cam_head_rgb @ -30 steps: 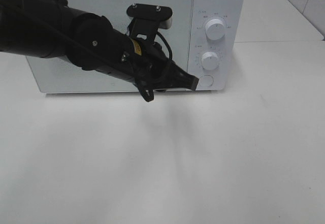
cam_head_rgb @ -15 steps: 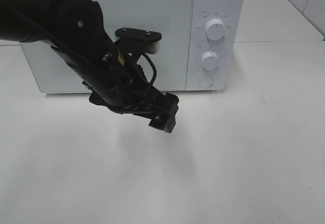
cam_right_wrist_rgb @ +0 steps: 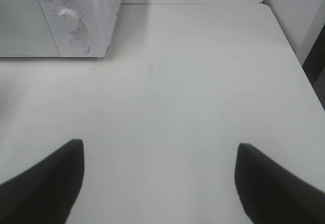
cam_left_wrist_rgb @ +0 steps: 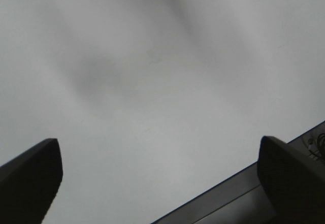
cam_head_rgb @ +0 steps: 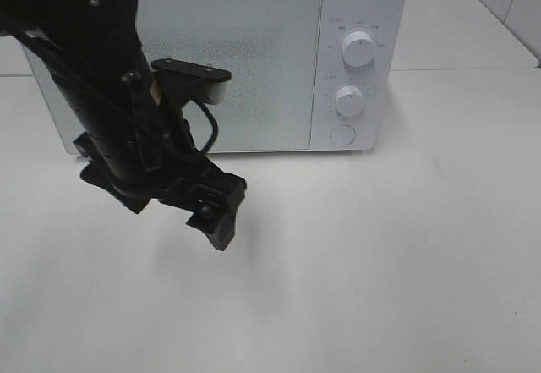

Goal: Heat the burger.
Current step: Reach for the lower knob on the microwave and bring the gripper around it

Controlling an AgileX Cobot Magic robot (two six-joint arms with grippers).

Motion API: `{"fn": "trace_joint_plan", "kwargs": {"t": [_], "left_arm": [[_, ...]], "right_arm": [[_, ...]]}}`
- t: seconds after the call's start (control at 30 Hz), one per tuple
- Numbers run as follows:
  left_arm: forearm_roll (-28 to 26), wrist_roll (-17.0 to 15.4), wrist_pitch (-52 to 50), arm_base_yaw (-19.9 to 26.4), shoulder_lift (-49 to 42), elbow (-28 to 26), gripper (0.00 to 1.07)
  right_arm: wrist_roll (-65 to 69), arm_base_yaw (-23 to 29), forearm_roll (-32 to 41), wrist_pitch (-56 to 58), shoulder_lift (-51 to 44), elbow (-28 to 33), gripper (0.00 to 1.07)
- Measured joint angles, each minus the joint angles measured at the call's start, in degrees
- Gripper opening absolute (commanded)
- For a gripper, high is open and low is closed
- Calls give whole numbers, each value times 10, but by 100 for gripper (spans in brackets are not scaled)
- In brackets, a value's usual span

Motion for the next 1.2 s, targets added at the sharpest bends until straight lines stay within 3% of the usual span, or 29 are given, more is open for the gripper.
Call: {"fn": "trace_joint_plan", "kwargs": {"t": [0.27,0.47,0.53,0.57,0.8,0.87,1.2], "left_arm": [[2,11,55,94,-33,-1,101],[2,41,107,184,-82,-1,101],[2,44,112,195,-89,-1,101],[3,49,119,225,-108,-1,101],[7,60,133,301,-159,-1,101],[16,67,155,342,-184,-1,100],[38,76,169,392,-250,13,100]], "right_arm": [[0,0,0,0,0,0,76],[0,0,0,0,0,0,76],[0,0,0,0,0,0,76],[0,0,0,0,0,0,76],[0,0,0,0,0,0,76],[0,0,0,0,0,0,76],[0,0,0,0,0,0,75]]}}
